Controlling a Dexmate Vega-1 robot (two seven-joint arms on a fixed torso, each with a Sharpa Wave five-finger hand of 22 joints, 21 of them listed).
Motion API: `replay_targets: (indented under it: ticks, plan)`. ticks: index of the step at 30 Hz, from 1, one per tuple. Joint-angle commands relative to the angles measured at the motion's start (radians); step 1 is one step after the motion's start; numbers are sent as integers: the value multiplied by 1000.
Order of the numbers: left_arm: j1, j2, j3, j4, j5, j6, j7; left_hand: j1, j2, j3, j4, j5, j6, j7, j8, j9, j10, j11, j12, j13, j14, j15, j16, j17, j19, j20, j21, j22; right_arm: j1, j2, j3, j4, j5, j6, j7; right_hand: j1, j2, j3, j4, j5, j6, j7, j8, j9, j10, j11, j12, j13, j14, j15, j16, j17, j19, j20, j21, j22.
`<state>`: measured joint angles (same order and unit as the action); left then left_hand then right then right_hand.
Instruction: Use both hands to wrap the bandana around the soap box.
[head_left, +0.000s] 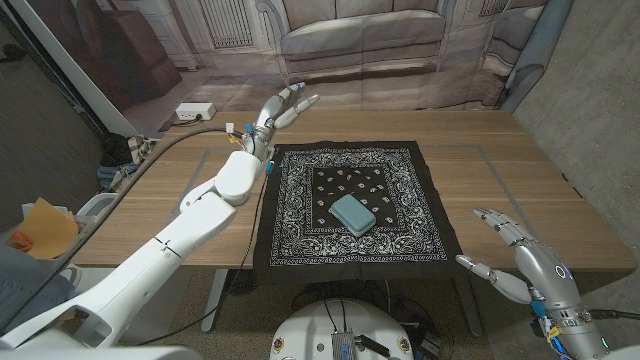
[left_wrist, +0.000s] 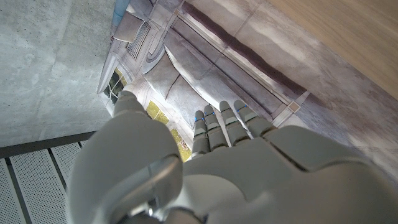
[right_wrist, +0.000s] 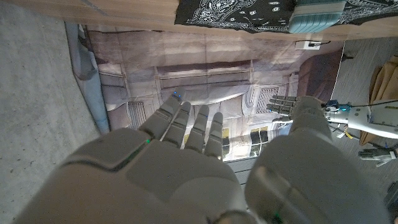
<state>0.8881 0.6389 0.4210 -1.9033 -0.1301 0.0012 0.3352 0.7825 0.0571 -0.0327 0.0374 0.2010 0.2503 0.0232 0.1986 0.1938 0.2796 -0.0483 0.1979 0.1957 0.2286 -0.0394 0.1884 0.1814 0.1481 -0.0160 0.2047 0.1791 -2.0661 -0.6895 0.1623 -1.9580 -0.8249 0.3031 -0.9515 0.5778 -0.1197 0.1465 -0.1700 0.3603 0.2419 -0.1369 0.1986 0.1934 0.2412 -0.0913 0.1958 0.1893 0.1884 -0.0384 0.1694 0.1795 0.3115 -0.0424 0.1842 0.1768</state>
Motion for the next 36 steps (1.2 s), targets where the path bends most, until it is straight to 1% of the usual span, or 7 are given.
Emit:
replay_targets:
  ticks: [1,6,12,21,25,29,36]
  plan:
    - [-10,5,-6,-6,16,-18,6,-3,8,1,9,6,3,-1,5,0,7,3,6,1,9,-2,4,2,9,-2,3,4,-8,-127,-129,7,-61,-228,-116,21,-1,6,-2,13,-17,-2,-5,2,-19,2,-4,2,-13,-70,1,3,-14,-100,-4,4]
    - [-2,3,-13,-7,18,-30,16,-4,9,0,10,6,3,-2,5,0,5,4,5,0,9,-2,4,2,9,-4,3,4,-10,-182,-183,-3,-48,-310,-127,35,0,8,-1,22,-31,0,-7,3,-31,5,-6,3,-24,-70,2,3,-19,-102,-3,5]
    - [5,3,-19,-7,17,-38,22,-5,11,0,11,6,3,-1,5,0,5,3,5,0,9,-2,3,2,9,-3,3,4,-2,-230,-246,-17,-25,-407,-132,114,34,41,-5,48,-46,1,-3,4,-52,9,-4,3,-41,-66,6,3,-30,-99,2,5]
    - [-2,3,-17,4,16,-49,10,-6,13,-1,12,5,2,-2,5,0,6,3,6,0,9,-2,3,2,9,-3,2,4,67,-286,-362,-10,19,-506,-138,197,59,70,-7,65,-70,5,-2,6,-87,29,-6,3,-76,-51,4,3,-57,-91,1,5]
    - [-8,-1,-16,12,14,-56,7,-7,14,-1,13,5,3,-1,5,0,7,3,6,0,9,-1,3,2,9,-3,2,4,105,-306,-415,-1,35,-536,-140,214,62,75,-6,67,-76,7,-2,6,-97,34,-7,3,-84,-44,4,3,-64,-87,1,5]
    - [-12,0,-16,15,13,-57,2,-8,15,-2,14,5,4,-1,5,0,7,5,6,0,9,-1,3,2,9,-2,2,4,138,-330,-462,7,53,-550,-149,233,65,80,-5,69,-72,1,2,6,-94,16,-2,3,-85,-45,7,2,-65,-86,4,6]
    - [-12,1,-21,16,12,-63,2,-11,17,-3,15,5,4,-2,5,0,6,6,5,0,9,0,3,2,8,-1,2,4,187,-358,-531,31,86,-582,-151,249,68,84,-5,71,-63,-5,7,6,-91,13,1,3,-83,-46,9,2,-63,-86,6,6]
